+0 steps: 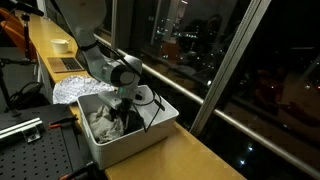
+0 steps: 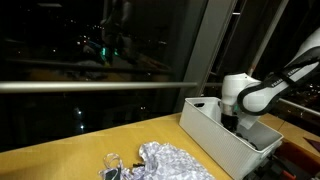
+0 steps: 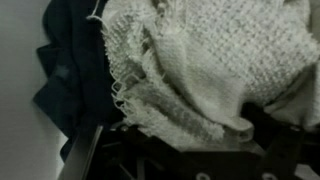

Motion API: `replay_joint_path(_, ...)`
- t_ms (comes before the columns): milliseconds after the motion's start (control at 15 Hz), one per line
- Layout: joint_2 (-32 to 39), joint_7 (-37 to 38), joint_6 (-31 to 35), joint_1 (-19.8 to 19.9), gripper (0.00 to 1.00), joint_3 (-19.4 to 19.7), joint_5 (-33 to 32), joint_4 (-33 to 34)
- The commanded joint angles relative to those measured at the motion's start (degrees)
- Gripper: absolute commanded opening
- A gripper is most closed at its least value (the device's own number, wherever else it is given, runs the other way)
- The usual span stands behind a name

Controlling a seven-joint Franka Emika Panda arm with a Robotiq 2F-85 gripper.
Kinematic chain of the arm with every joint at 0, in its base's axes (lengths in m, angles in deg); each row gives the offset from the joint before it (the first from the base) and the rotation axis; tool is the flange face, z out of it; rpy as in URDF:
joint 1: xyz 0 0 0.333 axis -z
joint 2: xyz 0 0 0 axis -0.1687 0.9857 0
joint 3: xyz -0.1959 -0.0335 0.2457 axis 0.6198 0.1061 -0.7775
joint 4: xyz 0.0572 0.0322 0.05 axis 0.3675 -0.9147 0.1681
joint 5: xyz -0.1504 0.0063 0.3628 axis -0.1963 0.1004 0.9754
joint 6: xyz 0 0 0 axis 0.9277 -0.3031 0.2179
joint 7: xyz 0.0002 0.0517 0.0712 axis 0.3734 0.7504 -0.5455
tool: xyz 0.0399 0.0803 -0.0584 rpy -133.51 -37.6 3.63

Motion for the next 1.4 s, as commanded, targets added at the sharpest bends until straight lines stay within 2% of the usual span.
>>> replay_joint_path(0, 3.8, -2.2, -0.1, -1.1, 0.97, -0.8, 4.4, 3.1)
replay_joint_path(67, 3.8, -2.5, -0.5, -1.2, 0.74, -0.8, 5.0, 3.3)
replay_joint_path(200, 2.9, -2.6, -1.0, -1.3, 0.69, -0.4, 5.7, 3.2)
replay_joint_path(400, 0.1, -2.2, -1.9, -1.0, 0.46, -0.2, 7.2, 1.6)
replay_joint_path(733, -8.2, -1.2, -1.8, 0.2, 0.10, 0.7, 10.4, -5.9)
replay_joint_path(933, -14.4, -1.4, -1.2, 2.0, 0.04, 1.3, 13.0, -13.1)
replay_joint_path(1133, -23.8, -1.9, -2.3, 4.1, 0.06, 1.8, 16.2, -19.7)
replay_joint_path(1333, -33.1, -0.1, -6.4, 4.3, 0.06, 2.5, 16.2, -21.9)
